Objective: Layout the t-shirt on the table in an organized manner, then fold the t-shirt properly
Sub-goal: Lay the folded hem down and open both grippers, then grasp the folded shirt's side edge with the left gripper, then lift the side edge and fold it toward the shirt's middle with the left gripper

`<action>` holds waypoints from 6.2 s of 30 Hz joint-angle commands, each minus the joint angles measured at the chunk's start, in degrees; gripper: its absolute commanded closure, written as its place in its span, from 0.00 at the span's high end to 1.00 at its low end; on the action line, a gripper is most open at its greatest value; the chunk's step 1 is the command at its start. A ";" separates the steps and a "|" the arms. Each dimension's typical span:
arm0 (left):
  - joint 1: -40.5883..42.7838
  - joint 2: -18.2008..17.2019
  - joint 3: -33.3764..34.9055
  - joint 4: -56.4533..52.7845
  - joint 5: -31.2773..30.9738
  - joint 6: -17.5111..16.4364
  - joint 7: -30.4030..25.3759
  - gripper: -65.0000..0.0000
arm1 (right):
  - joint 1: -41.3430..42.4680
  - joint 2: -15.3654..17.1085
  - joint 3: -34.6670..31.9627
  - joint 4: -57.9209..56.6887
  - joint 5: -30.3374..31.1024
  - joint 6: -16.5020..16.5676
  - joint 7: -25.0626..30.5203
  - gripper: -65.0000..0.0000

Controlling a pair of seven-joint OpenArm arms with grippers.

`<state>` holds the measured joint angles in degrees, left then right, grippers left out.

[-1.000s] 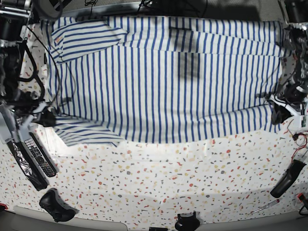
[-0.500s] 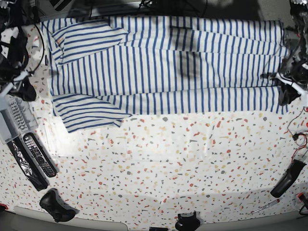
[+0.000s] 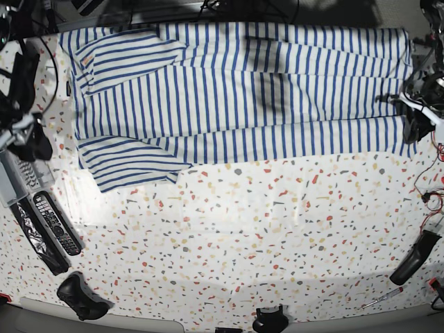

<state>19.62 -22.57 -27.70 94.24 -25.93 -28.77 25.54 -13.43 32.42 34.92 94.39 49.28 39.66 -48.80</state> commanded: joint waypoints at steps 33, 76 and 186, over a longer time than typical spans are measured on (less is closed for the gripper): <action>-0.87 -0.94 -0.44 1.11 -0.52 -0.17 -1.62 0.00 | 17.70 1.38 -20.92 -16.41 -2.86 -1.29 -15.50 0.26; 1.99 -1.11 -2.27 1.11 1.29 -0.37 8.68 0.00 | -10.49 -0.48 2.34 3.58 4.55 0.34 -15.34 0.00; 2.89 -4.70 -8.98 -2.84 -28.46 -8.90 22.71 0.00 | 2.47 -2.12 2.34 3.65 13.94 0.34 -11.91 0.39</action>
<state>22.46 -26.44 -36.36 90.74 -53.74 -37.43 49.04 -11.60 29.19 36.77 97.19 61.76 39.68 -61.65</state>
